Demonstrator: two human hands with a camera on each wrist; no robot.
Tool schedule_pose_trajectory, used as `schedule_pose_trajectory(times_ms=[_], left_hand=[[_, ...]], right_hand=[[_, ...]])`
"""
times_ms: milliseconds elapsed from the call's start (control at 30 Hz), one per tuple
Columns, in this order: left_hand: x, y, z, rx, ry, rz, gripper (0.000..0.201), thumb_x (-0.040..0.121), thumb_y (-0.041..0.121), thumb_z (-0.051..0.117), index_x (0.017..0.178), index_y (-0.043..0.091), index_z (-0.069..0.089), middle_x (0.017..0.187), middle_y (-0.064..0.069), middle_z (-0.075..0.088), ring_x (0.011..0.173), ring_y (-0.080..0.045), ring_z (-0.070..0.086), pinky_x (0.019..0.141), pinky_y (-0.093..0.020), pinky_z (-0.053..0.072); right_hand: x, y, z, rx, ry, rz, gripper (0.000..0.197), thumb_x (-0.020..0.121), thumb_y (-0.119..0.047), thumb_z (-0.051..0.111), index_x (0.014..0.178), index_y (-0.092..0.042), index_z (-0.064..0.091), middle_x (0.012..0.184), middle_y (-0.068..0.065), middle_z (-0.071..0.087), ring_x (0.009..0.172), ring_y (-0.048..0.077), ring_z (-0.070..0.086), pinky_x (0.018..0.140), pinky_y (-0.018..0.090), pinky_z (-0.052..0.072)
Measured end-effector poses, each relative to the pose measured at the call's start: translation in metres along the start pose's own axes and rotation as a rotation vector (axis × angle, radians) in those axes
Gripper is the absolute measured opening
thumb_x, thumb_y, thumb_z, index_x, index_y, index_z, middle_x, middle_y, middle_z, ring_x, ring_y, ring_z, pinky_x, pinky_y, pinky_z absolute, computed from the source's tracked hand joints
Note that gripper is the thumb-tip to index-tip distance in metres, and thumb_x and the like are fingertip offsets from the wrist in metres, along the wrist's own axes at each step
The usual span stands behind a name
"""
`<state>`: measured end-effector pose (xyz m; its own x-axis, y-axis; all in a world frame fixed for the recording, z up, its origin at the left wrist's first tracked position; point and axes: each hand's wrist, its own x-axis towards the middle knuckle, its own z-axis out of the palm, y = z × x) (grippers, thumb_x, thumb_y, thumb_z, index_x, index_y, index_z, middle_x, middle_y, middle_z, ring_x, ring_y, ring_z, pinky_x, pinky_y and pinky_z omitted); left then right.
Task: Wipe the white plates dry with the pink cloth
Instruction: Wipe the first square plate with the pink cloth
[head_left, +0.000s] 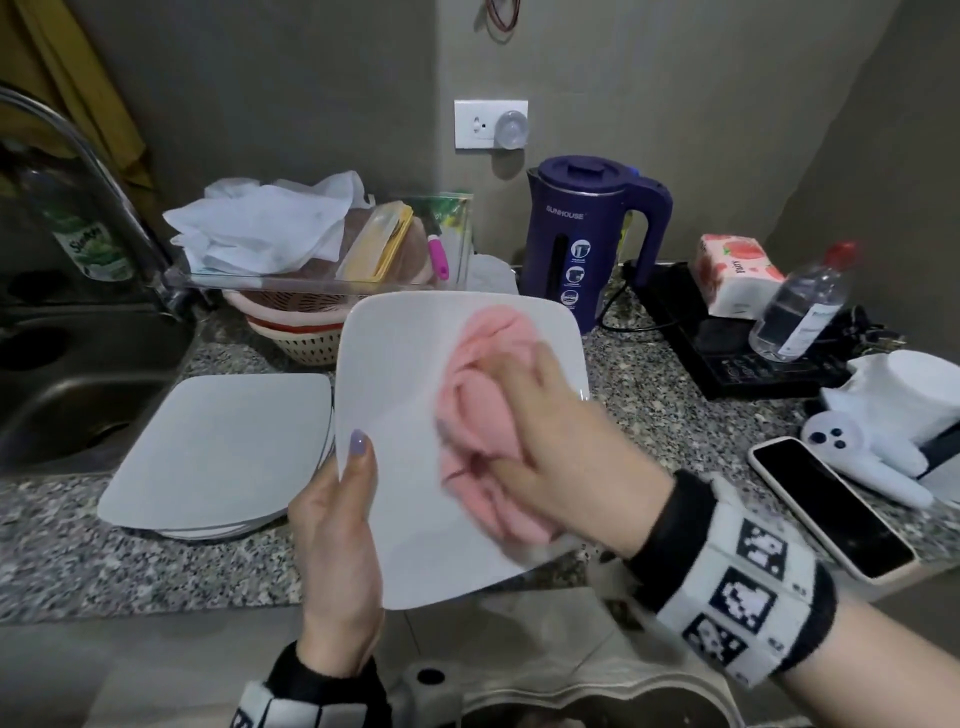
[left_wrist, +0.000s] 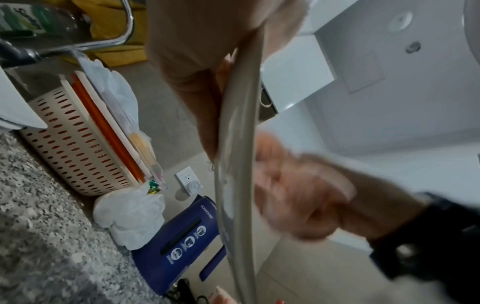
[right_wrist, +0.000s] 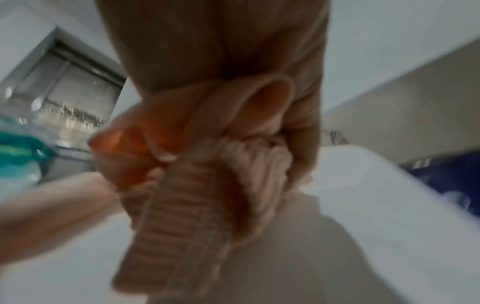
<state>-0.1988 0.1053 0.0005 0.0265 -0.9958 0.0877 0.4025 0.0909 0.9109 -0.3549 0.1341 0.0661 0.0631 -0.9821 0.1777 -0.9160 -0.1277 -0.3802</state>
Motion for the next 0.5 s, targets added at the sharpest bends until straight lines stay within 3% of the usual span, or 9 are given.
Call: schedule_pose_trajectory(times_ms=[67, 133, 200, 267, 333, 433, 467, 500], left_hand=[[0.003, -0.002, -0.003, 0.044, -0.035, 0.020, 0.032, 0.097, 0.019, 0.048, 0.086, 0.024, 0.077, 0.091, 0.006, 0.075, 0.094, -0.010, 0.065, 0.081, -0.021, 0.052], [0.003, 0.000, -0.005, 0.040, -0.026, 0.020, 0.041, 0.099, 0.012, 0.045, 0.080, 0.025, 0.078, 0.083, 0.010, 0.075, 0.083, -0.005, 0.066, 0.072, -0.017, 0.052], [0.001, 0.005, -0.005, -0.017, -0.008, 0.019, 0.031, 0.099, 0.015, 0.044, 0.095, 0.018, 0.074, 0.092, 0.011, 0.076, 0.087, -0.003, 0.070, 0.072, -0.016, 0.054], [-0.001, 0.008, -0.002, -0.023, 0.023, 0.034, 0.025, 0.098, 0.020, 0.045, 0.109, 0.016, 0.067, 0.103, 0.010, 0.075, 0.095, -0.005, 0.069, 0.078, -0.018, 0.055], [0.003, 0.008, -0.001, 0.001, 0.034, 0.040, 0.024, 0.097, 0.022, 0.047, 0.106, 0.014, 0.067, 0.100, 0.009, 0.075, 0.093, -0.005, 0.069, 0.080, -0.019, 0.054], [0.008, 0.007, -0.005, 0.010, 0.043, -0.014, 0.027, 0.090, 0.030, 0.054, 0.074, 0.008, 0.059, 0.063, 0.008, 0.064, 0.062, -0.004, 0.060, 0.061, -0.020, 0.050], [0.009, 0.006, -0.008, -0.023, 0.047, -0.041, 0.032, 0.084, 0.038, 0.060, 0.074, 0.008, 0.059, 0.064, 0.004, 0.064, 0.065, -0.006, 0.061, 0.064, -0.024, 0.050], [0.008, 0.006, -0.010, -0.050, 0.045, -0.066, 0.037, 0.079, 0.044, 0.063, 0.083, 0.008, 0.065, 0.078, -0.001, 0.070, 0.079, -0.012, 0.067, 0.077, -0.029, 0.053]], right_hand=[[-0.005, -0.019, 0.017, 0.096, -0.062, -0.145, 0.070, 0.079, -0.012, 0.064, 0.140, -0.016, 0.030, 0.136, 0.008, 0.029, 0.098, 0.039, 0.056, 0.075, 0.041, 0.045], [0.008, -0.016, 0.015, 0.099, -0.005, -0.118, 0.069, 0.078, -0.010, 0.063, 0.140, -0.017, 0.032, 0.134, 0.009, 0.031, 0.095, 0.038, 0.055, 0.073, 0.039, 0.043], [0.020, 0.009, 0.001, 0.047, 0.074, 0.057, 0.067, 0.080, -0.012, 0.061, 0.139, -0.022, 0.033, 0.130, 0.007, 0.031, 0.095, 0.036, 0.053, 0.071, 0.033, 0.034], [0.013, 0.032, -0.005, -0.080, 0.090, 0.134, 0.069, 0.077, -0.017, 0.063, 0.139, -0.023, 0.033, 0.128, 0.006, 0.032, 0.098, 0.033, 0.052, 0.074, 0.033, 0.034], [-0.004, 0.023, 0.011, -0.047, -0.015, -0.002, 0.071, 0.076, -0.020, 0.065, 0.139, -0.024, 0.032, 0.129, 0.003, 0.032, 0.102, 0.030, 0.052, 0.078, 0.034, 0.042], [-0.032, -0.020, 0.047, 0.129, -0.290, -0.296, 0.072, 0.075, -0.022, 0.065, 0.136, -0.033, 0.028, 0.131, 0.002, 0.030, 0.108, 0.029, 0.044, 0.083, 0.043, 0.045], [-0.036, -0.023, 0.050, 0.141, -0.333, -0.325, 0.069, 0.076, -0.024, 0.063, 0.134, -0.036, 0.029, 0.129, 0.000, 0.029, 0.105, 0.028, 0.042, 0.081, 0.044, 0.046], [-0.036, -0.016, 0.047, 0.128, -0.333, -0.331, 0.064, 0.077, -0.025, 0.060, 0.132, -0.038, 0.032, 0.125, -0.002, 0.030, 0.102, 0.027, 0.042, 0.078, 0.045, 0.048]])
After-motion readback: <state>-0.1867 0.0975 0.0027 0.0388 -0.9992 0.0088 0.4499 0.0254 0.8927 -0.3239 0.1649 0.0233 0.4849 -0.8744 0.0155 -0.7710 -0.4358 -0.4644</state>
